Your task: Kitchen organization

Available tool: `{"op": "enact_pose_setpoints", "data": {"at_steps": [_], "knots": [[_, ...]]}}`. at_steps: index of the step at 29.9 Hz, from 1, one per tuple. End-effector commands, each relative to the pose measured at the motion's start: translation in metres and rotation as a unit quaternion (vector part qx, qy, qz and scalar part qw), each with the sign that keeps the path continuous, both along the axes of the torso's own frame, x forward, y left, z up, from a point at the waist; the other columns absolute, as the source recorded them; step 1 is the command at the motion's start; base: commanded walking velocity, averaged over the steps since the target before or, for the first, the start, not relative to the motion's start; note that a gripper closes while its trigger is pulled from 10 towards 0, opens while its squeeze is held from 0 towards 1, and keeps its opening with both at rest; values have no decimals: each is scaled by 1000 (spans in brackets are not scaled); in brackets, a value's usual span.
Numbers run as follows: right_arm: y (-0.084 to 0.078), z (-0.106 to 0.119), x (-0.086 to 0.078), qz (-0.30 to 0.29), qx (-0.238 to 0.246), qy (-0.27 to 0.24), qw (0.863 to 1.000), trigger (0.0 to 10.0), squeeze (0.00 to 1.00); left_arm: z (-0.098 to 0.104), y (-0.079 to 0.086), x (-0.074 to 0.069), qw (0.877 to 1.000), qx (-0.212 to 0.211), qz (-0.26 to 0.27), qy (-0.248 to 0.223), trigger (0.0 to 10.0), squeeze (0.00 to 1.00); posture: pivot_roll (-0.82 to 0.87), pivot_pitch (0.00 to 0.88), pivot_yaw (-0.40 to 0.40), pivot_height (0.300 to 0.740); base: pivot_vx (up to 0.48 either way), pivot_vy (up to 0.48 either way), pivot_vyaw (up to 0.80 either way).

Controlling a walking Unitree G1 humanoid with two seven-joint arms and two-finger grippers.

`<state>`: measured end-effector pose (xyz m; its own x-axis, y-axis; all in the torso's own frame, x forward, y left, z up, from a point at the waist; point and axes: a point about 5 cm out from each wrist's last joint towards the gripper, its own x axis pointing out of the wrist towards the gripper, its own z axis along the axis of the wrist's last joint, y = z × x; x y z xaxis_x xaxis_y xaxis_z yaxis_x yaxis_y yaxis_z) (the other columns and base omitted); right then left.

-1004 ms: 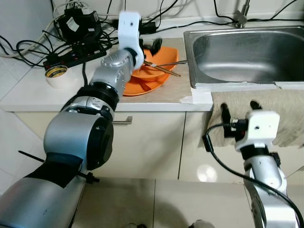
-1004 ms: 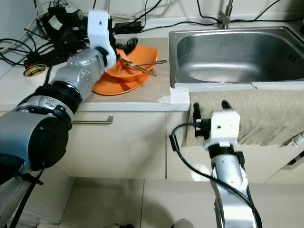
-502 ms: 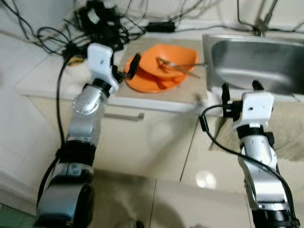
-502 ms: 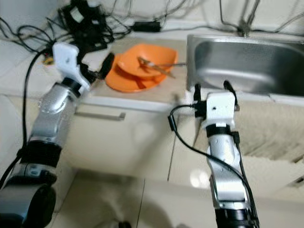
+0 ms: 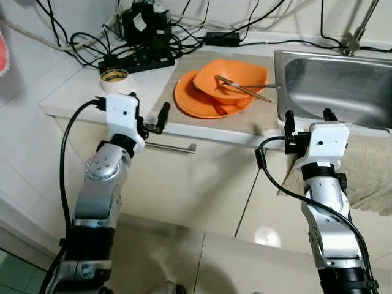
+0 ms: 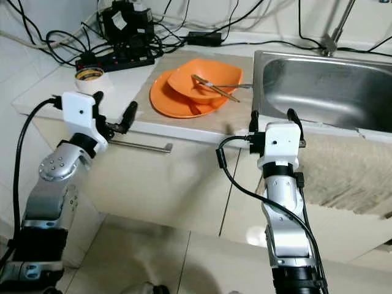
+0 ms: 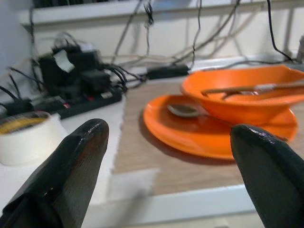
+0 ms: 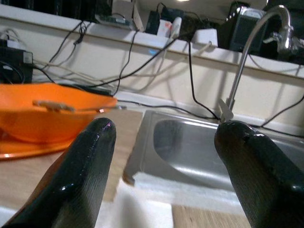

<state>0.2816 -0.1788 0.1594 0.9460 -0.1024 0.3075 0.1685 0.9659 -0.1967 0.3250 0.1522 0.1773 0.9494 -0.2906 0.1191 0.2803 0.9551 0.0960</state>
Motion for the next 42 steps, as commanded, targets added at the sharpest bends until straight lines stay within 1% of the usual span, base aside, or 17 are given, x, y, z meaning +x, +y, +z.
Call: {"op": "enact_pose_setpoints", "data": {"at_steps": [1,4,6,12,17,19,20,22,27,32,35,38,42], "knots": [[0,2,-3,-1,7,-11,1000,10000,0,7,-5,0,1000,-1,-14,-6,10000,0,-28,0,79,740,0,0,0],[5,-2,-4,12,10,0,1000,10000,0,13,-11,3,1000,-7,-19,-7,10000,0,-36,0,84,740,0,-320,0],[7,-3,-5,15,11,2,1000,10000,0,15,-13,4,1000,-9,-21,-7,10000,0,-40,0,86,740,0,-480,0],[10,-4,-6,23,7,5,1000,10000,0,17,-17,6,999,-17,-27,-3,10000,0,-46,0,88,740,0,-462,0],[13,-6,-6,30,3,7,1000,10000,0,17,-19,7,1000,-16,-25,4,10000,0,-47,0,92,740,297,-371,0],[13,-6,-6,30,3,9,999,10000,0,16,-19,8,1000,-18,-24,8,10000,0,-47,0,93,740,0,0,0],[13,-7,-6,31,4,10,999,10000,0,14,-20,8,1000,-11,-23,13,10000,0,-48,0,94,740,0,0,0],[14,-8,-7,33,4,12,999,10000,0,13,-21,8,1000,-11,-23,15,10000,0,-49,0,93,740,0,0,0],[15,-8,-6,36,3,13,999,10000,0,18,-25,4,999,-8,-35,-9,10000,0,-47,0,86,740,0,0,0],[14,-7,-6,39,1,11,999,10000,0,21,-27,3,999,-7,-37,-16,10000,0,-46,0,83,740,386,283,0],[12,-6,-4,39,-3,10,999,10000,0,26,-29,2,999,-8,-38,-29,10000,0,-44,0,81,740,394,270,0],[11,-7,-4,38,-4,12,999,10000,0,32,-30,2,998,1,-42,-42,10000,0,-43,0,75,740,398,269,0],[13,-9,-4,40,-4,15,999,10000,0,34,-34,1,998,2,-53,-44,10000,0,-44,0,78,740,480,0,0]]}}
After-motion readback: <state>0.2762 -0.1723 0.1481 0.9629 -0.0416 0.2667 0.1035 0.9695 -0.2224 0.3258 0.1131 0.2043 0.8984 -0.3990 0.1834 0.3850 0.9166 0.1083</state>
